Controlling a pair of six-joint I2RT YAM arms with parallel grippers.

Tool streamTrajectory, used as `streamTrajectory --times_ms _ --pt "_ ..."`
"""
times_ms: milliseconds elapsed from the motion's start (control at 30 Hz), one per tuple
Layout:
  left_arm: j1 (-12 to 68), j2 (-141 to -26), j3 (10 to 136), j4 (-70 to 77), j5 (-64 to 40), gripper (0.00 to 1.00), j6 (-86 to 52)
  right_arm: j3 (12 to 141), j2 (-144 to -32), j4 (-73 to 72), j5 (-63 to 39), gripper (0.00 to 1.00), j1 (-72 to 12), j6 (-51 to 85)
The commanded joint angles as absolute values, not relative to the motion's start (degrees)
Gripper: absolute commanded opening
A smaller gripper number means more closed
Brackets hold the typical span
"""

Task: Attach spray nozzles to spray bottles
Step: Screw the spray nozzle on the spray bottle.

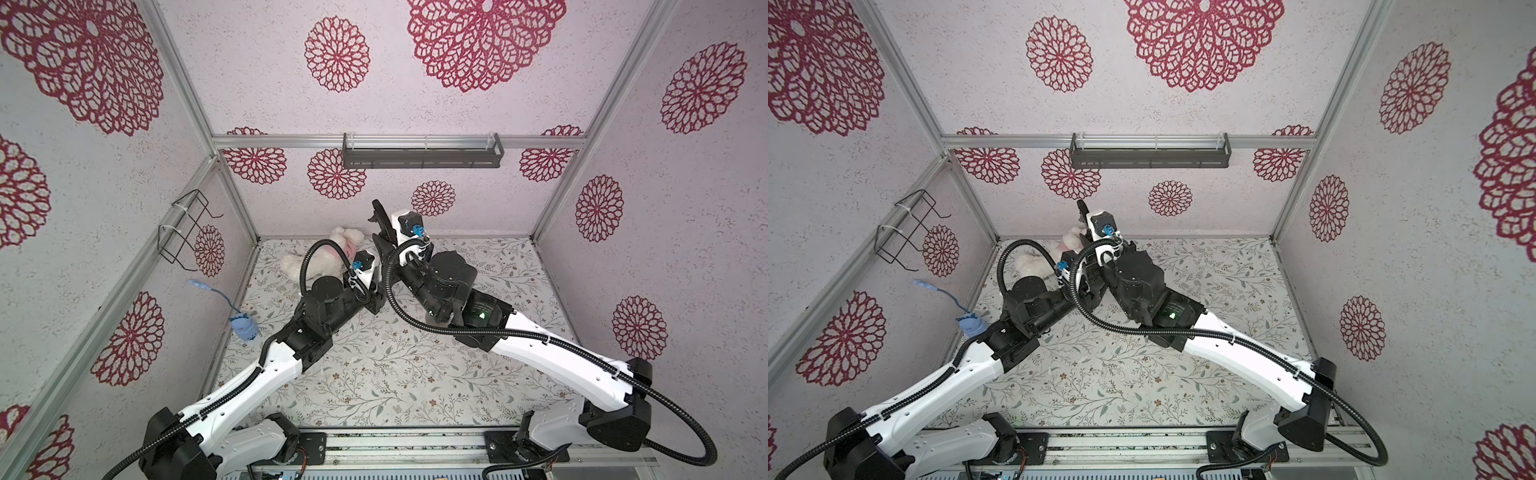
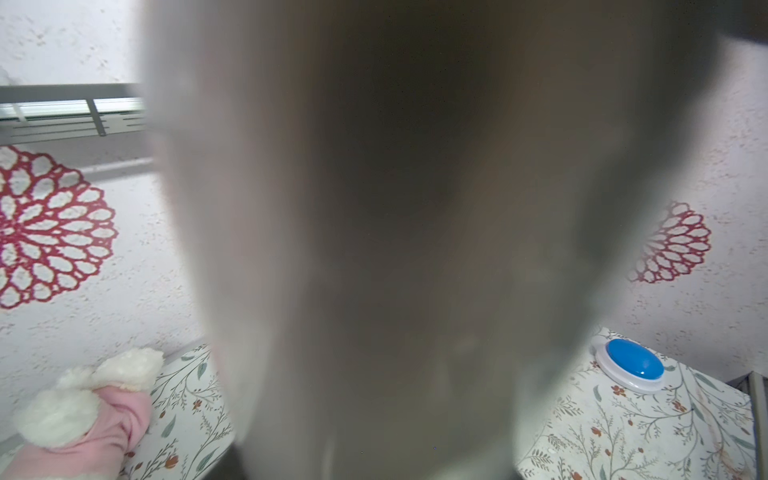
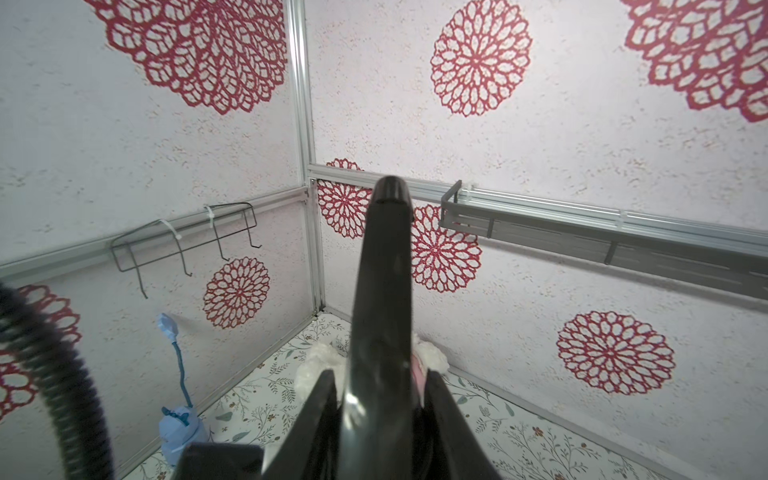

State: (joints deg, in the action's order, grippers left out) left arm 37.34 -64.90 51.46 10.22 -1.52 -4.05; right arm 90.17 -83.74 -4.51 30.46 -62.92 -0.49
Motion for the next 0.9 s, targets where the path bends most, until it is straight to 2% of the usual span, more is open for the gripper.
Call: streamTrajectory --times_ms 0,167,367,467,600,867 --pt "36.91 -63.93 55.23 14.34 5.08 0.03 -4.96 92.05 -86.38 3.78 41.13 0.22 -64.75 1.23" --pt "37.17 -64.99 55.04 15.65 7.5 0.03 -5.1 94.59 -91.28 2.38 53.81 0.21 -67.84 0.54" --pt "37.53 -65.39 55.11 15.71 9.12 0.03 -4.19 97.71 -93.58 2.08 56.0 0.21 -68.56 0.71" --pt "37.63 -64.98 54.93 15.1 8.91 0.03 -4.05 98.79 -93.2 4.68 51.42 0.25 -68.51 1.27" --pt "37.49 -64.0 53.73 14.85 8.38 0.02 -3.27 100.8 -91.0 12.65 40.35 0.4 -66.96 5.73" --pt "37.19 -62.7 51.77 15.73 6.16 0.02 -2.69 95.89 -80.73 12.84 26.47 0.6 -64.95 6.5"
